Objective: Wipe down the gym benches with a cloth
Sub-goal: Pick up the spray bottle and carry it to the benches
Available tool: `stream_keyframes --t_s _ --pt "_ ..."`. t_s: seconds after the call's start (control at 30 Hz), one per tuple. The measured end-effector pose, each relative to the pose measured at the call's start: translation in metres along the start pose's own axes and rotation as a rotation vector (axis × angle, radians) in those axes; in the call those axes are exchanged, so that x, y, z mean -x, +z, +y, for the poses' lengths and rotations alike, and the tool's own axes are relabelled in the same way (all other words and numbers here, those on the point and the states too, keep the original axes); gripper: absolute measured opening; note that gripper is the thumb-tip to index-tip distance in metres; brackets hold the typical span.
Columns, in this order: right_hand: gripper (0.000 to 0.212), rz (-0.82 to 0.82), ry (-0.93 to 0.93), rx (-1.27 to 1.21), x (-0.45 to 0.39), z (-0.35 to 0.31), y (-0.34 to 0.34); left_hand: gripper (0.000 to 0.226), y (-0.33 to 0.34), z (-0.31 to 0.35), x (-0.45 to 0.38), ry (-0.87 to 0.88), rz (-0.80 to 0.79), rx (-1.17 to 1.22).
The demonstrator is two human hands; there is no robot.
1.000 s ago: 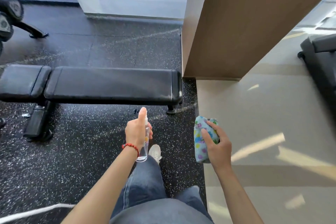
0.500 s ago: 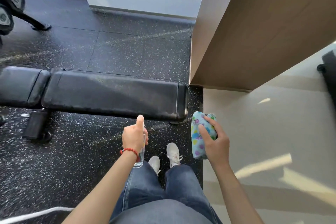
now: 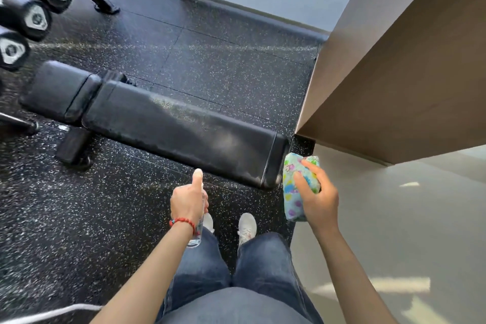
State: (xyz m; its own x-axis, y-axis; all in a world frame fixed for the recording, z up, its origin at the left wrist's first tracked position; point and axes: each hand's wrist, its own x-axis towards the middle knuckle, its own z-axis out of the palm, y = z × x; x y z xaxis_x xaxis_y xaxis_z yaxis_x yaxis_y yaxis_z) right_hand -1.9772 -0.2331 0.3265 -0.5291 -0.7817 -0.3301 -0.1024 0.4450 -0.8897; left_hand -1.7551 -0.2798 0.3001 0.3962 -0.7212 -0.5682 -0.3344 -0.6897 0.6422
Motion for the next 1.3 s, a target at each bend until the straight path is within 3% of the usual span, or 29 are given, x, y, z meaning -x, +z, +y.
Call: stream_keyframes --t_s 0.2,0.37,0.53,0.73,0.83,1.1,1.3 --pt "0.02 -0.079 0.009 0.03 -0.017 -0.013 0.035 0.069 -0.018 0.013 -0.026 -0.054 0.051 0.03" --pt "0.028 -0.067 -0.008 0.061 -0.024 -0.029 0.08 0.071 -0.044 0.018 -0.062 -0.105 0.06 0.084" --pt "0.025 -0.049 -0.014 0.105 -0.027 -0.05 0.139 0.074 -0.091 0.02 -0.121 -0.127 0.077 0.119" --pt "0.025 -0.059 0.013 0.088 -0.019 -0.077 0.228 0.059 -0.164 0.033 -0.178 -0.089 0.07 0.172" --pt "0.025 -0.073 -0.02 0.077 -0.017 -0.094 0.269 0.064 -0.193 0.033 -0.203 -0.084 0.096 0.18" --pt "0.024 -0.199 -0.055 0.099 -0.029 -0.129 0.349 0.056 -0.242 0.026 -0.258 -0.116 0.163 0.281" --pt "0.023 -0.302 -0.105 0.129 -0.058 -0.151 0.397 0.068 -0.262 0.035 -0.294 -0.135 0.266 0.356"
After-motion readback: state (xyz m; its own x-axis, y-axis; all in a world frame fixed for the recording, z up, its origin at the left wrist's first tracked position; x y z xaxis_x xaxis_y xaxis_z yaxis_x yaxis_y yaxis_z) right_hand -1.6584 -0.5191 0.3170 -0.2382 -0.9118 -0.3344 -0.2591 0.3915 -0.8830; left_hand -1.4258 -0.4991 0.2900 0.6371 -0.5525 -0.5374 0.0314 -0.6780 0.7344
